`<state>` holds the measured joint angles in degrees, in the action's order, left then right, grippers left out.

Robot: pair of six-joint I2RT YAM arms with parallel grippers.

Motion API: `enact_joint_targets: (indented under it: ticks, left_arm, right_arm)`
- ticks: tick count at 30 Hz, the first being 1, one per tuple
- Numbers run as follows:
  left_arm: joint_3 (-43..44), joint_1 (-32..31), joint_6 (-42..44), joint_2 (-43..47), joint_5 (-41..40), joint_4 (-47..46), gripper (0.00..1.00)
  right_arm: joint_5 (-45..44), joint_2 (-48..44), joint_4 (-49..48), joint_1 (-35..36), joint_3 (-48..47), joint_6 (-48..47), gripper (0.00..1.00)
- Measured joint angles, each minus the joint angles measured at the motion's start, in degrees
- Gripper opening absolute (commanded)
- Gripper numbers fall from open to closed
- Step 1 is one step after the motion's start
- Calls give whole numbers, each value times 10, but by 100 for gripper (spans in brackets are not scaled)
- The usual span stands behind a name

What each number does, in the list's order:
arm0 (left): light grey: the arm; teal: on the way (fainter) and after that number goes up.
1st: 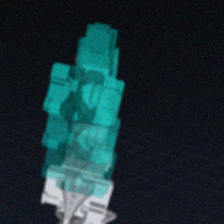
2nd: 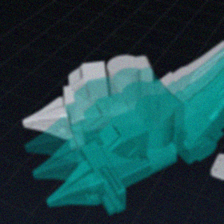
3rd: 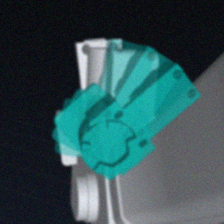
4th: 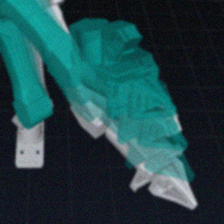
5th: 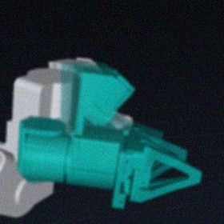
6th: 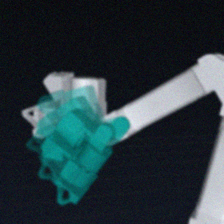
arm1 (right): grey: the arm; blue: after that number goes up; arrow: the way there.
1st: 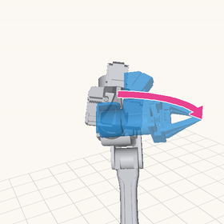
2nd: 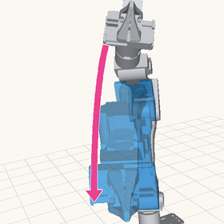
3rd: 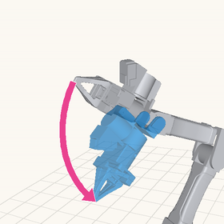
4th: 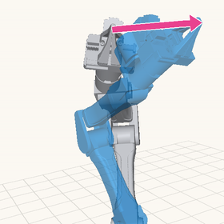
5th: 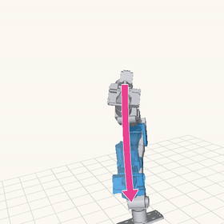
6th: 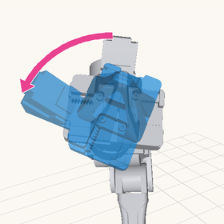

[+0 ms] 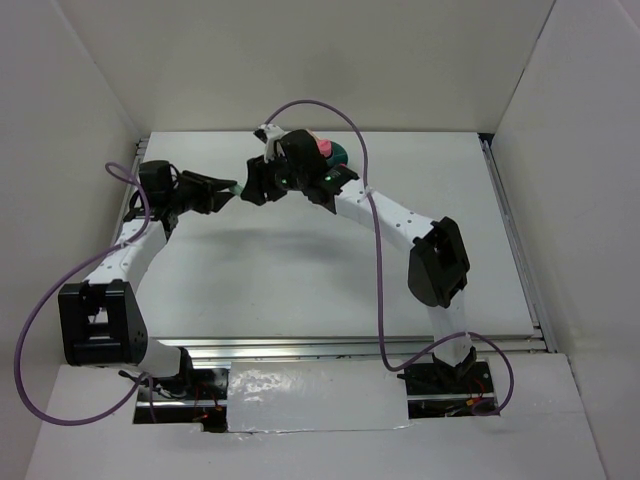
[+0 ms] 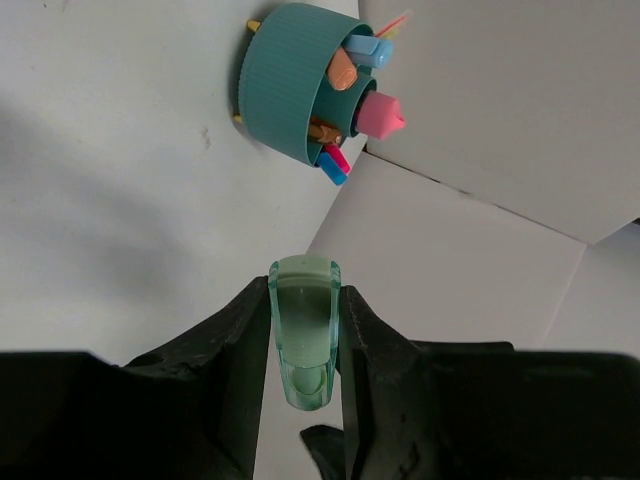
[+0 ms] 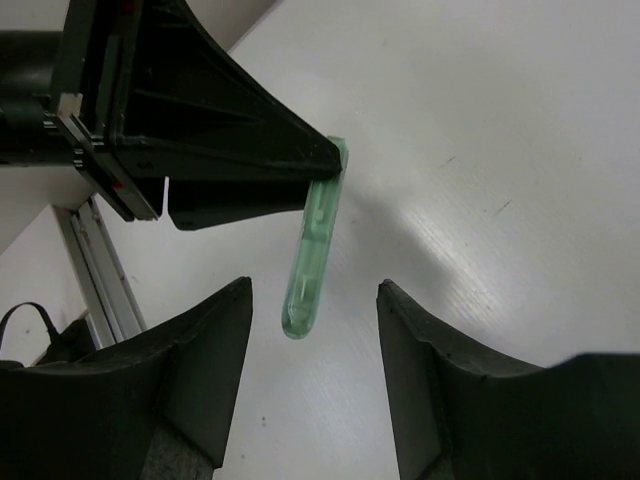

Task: Sort the stationery into containers
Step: Pick up the stationery from the center of the board, then place the stationery in the storage box.

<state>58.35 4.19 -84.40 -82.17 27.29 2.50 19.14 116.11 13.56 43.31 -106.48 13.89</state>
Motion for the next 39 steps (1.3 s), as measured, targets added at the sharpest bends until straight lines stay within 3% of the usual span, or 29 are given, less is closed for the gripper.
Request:
enact_joint_targets:
  ticks: [6, 8, 9, 11, 13, 18, 23, 31, 33, 35, 39]
  left_arm:
    - [-5, 0, 0, 1, 0, 0, 0]
    - [-5, 0, 0, 1, 0, 0, 0]
    - [-5, 0, 0, 1, 0, 0, 0]
    - [-5, 0, 0, 1, 0, 0, 0]
    - [-5, 0, 0, 1, 0, -4, 0]
    - [-5, -1, -1, 1, 0, -12, 0]
    - [-5, -2, -1, 1, 0, -13, 0]
    - [-5, -2, -3, 2, 1, -17, 0]
    - [-5, -2, -10, 2, 2, -22, 0]
    - [-5, -2, -13, 2, 4, -27, 0]
    - [-5, 0, -14, 4, 5, -31, 9]
  right_arm:
    - [-9, 5, -7, 3, -12, 2, 43]
    - [-9, 6, -7, 5, -12, 2, 48]
    - [-9, 7, -7, 7, -12, 2, 57]
    - [-9, 8, -7, 8, -12, 4, 64]
    - [-7, 8, -7, 8, -12, 3, 64]
    - [-3, 8, -6, 8, -12, 2, 56]
    - [3, 9, -6, 8, -12, 1, 40]
    - [11, 14, -6, 8, -12, 2, 41]
    - [12, 15, -5, 8, -12, 1, 35]
    - [11, 15, -5, 8, -12, -2, 17]
    - [8, 16, -3, 2, -11, -3, 1]
